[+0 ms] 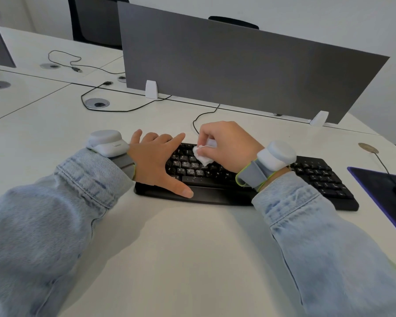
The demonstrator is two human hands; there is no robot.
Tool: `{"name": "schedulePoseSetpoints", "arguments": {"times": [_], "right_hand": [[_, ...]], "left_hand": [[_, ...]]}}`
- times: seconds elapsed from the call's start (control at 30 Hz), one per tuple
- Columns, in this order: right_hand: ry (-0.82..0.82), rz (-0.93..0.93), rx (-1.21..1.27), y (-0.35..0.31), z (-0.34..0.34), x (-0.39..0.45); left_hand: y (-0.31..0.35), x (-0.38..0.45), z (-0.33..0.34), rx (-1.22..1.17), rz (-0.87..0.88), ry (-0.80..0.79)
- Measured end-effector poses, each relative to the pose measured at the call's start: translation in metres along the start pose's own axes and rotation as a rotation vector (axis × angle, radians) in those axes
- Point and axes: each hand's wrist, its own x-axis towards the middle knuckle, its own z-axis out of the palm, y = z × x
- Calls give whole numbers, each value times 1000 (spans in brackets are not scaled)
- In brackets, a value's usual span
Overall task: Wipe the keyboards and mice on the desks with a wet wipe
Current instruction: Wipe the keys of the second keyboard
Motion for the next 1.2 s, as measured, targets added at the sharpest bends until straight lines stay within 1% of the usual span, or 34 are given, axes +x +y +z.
{"name": "schedulePoseSetpoints", "arguments": {"times": [0.1,0.17,0.27,0.4,0.5,0.67,0.8,0.87,1.03,1.2], "right_hand": [[-79,-16,-52,-2,4,0],[-101,2,-103,6,-2,-3],[-66,22,-117,12,-6,-5],[-46,-20,-67,1,5,-2],[-20,-2,-82,0,8,-2],[-53,1,-128,7,-2,-6],[65,-36,-49,-4,3,-4],[33,-53,-32,-12,11,-1],[-37,-18,-162,-3,6,1],[-27,-43,-140,-14,15,4]], "left_hand": [[-4,-1,-1,6,-9,-23],[-6,0,0,3,-5,-20],[-7,0,2,1,1,-13],[-6,0,2,12,-1,-16],[-6,0,2,13,-4,-15],[-5,-2,1,6,-10,-8],[-6,-4,-2,-11,-12,-6],[-10,-5,-2,-4,-12,-11],[-28,-6,-3,-18,-3,-68],[-32,-6,0,-70,27,-84]]}}
